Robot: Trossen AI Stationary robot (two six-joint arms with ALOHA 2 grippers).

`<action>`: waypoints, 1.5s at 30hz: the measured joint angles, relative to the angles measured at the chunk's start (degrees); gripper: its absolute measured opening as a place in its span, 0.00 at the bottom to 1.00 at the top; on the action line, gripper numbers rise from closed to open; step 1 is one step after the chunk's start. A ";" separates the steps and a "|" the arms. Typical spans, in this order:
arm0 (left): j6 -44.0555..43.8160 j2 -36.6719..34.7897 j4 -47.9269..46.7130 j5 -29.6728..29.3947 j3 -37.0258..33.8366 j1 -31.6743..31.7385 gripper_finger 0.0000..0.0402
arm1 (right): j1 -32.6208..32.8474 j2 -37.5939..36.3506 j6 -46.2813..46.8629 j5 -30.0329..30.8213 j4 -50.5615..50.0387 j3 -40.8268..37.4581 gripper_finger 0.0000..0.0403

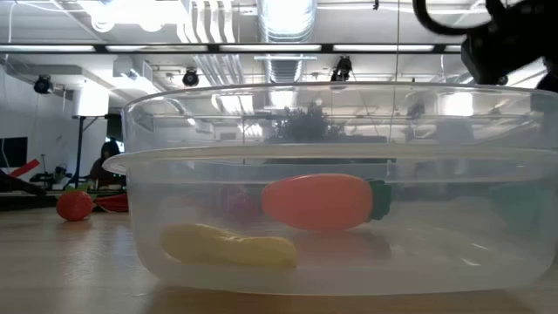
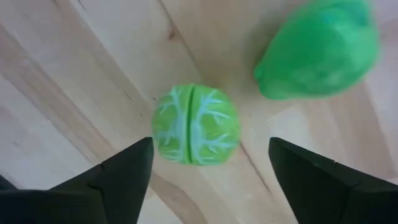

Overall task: Pick and placing Produce into tupperware
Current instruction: Put the green cabbage into the transparent bin

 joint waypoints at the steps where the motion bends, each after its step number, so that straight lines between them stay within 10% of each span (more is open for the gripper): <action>1: 0.00 0.00 -0.02 -0.01 0.00 0.00 0.60 | 0.00 0.94 -0.06 -0.51 0.29 0.00 0.80; 26: 0.00 0.00 -0.08 -0.01 0.00 0.00 0.60 | -0.09 5.23 -2.12 2.03 1.82 0.91 0.80; 37: -0.04 0.00 -0.08 -0.01 0.00 0.00 0.60 | -0.09 5.18 -2.43 2.56 1.99 0.83 0.56; 45: -0.11 0.00 -0.06 -0.01 0.00 0.00 0.60 | -0.09 5.05 -2.07 2.07 1.23 2.16 0.62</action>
